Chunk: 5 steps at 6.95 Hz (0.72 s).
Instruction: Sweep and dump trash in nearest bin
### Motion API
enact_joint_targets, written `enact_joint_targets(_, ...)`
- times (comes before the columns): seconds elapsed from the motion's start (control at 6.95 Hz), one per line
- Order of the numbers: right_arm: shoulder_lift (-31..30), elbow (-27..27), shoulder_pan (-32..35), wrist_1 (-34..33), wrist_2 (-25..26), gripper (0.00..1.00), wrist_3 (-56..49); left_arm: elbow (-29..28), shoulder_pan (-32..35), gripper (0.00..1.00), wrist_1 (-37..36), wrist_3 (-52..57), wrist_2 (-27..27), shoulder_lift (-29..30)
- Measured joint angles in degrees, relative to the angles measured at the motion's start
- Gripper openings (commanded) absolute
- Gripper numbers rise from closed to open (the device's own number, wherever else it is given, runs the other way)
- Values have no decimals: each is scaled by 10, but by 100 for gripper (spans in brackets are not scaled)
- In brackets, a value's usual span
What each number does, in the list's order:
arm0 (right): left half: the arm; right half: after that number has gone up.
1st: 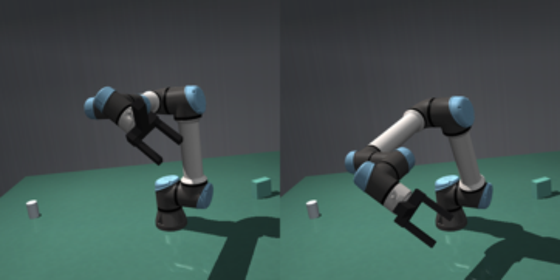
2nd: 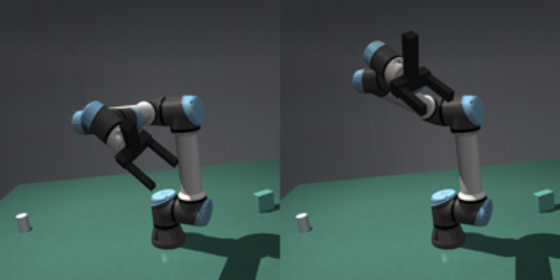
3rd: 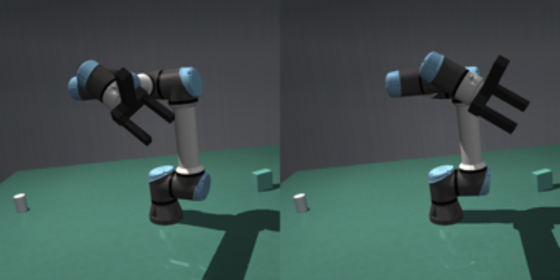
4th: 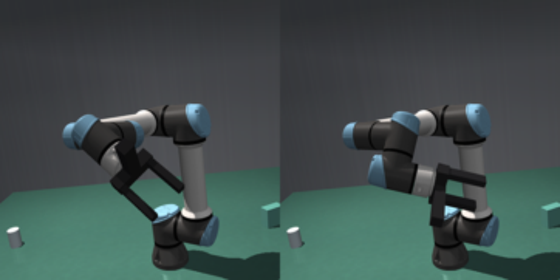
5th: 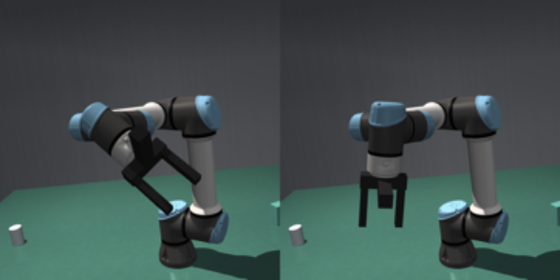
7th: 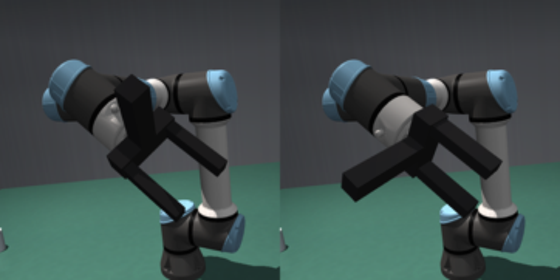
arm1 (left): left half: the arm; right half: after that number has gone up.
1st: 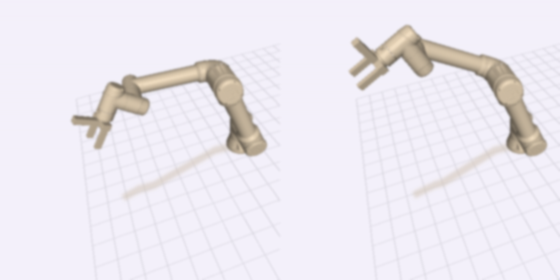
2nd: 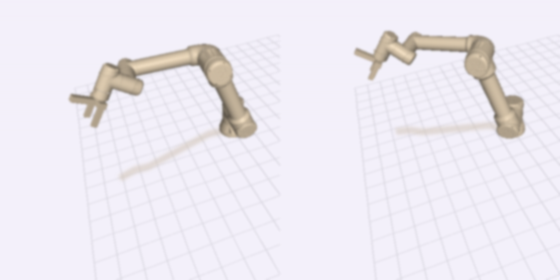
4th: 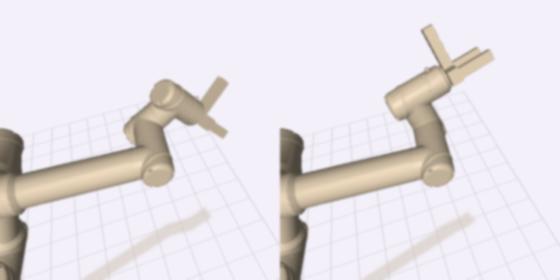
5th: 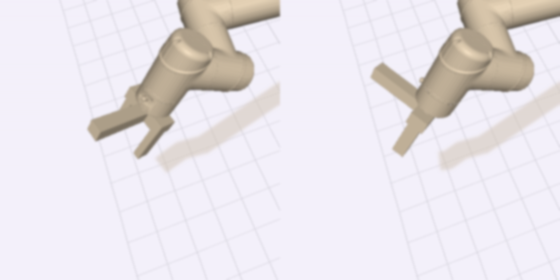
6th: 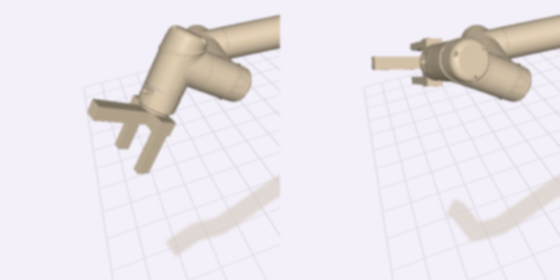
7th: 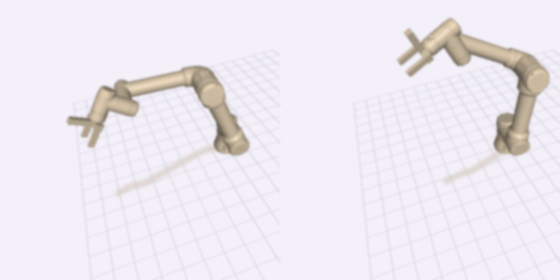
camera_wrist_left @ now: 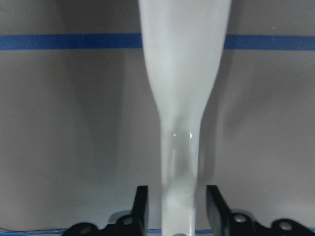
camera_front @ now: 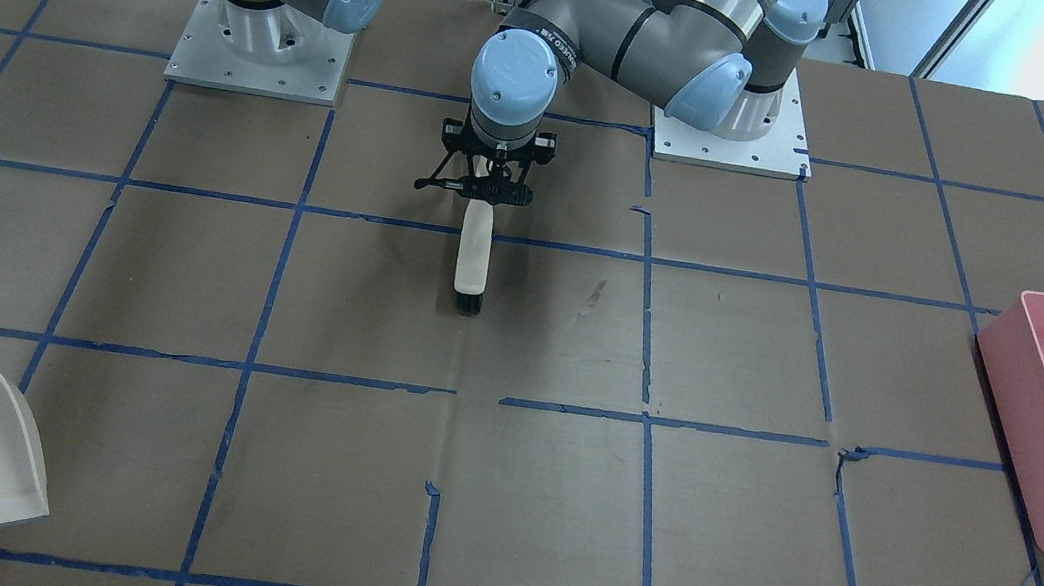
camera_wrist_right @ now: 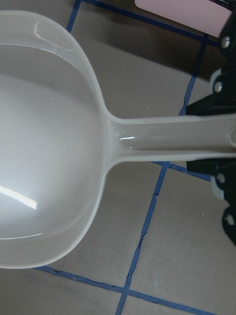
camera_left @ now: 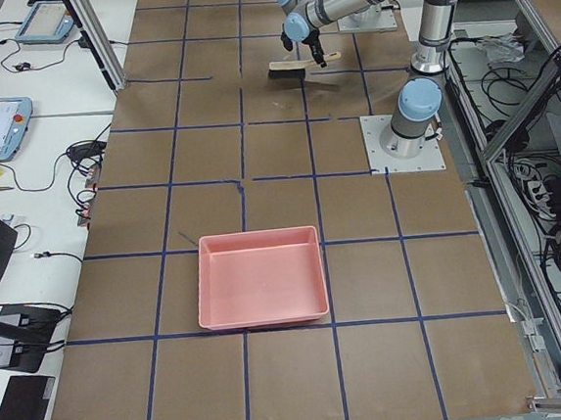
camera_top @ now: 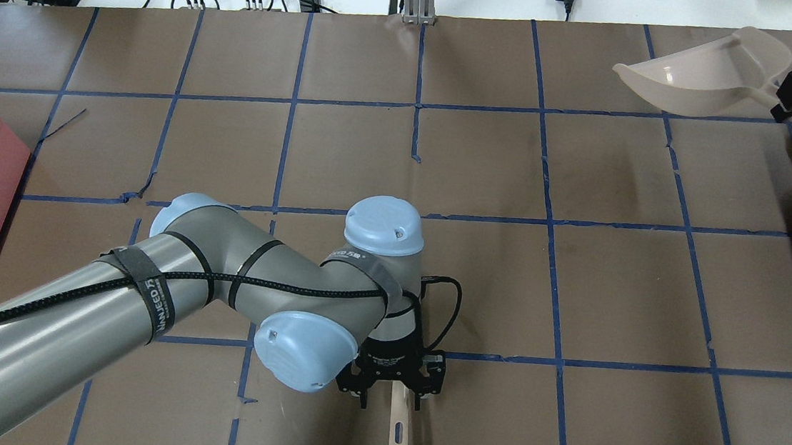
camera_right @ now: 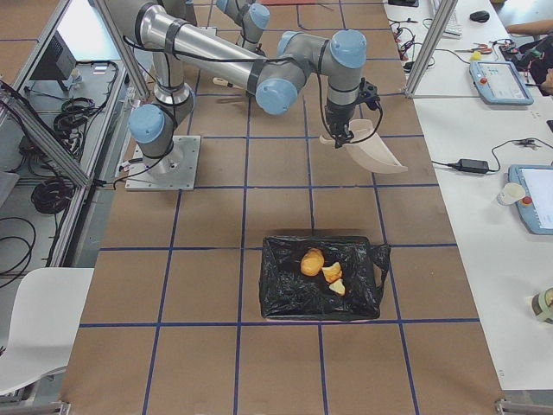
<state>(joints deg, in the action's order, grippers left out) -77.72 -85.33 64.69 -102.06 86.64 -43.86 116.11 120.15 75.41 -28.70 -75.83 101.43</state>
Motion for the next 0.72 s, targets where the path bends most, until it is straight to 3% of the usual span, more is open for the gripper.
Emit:
enact_joint_targets(0.43, -4, 2, 0, -1, 0, 0, 0, -8, 0, 100, -1, -3, 15, -8)
enact_joint_targets(0.72, -4, 2, 11, -1, -6, 0, 18, -52, -7, 100, 2, 3, 19, -24)
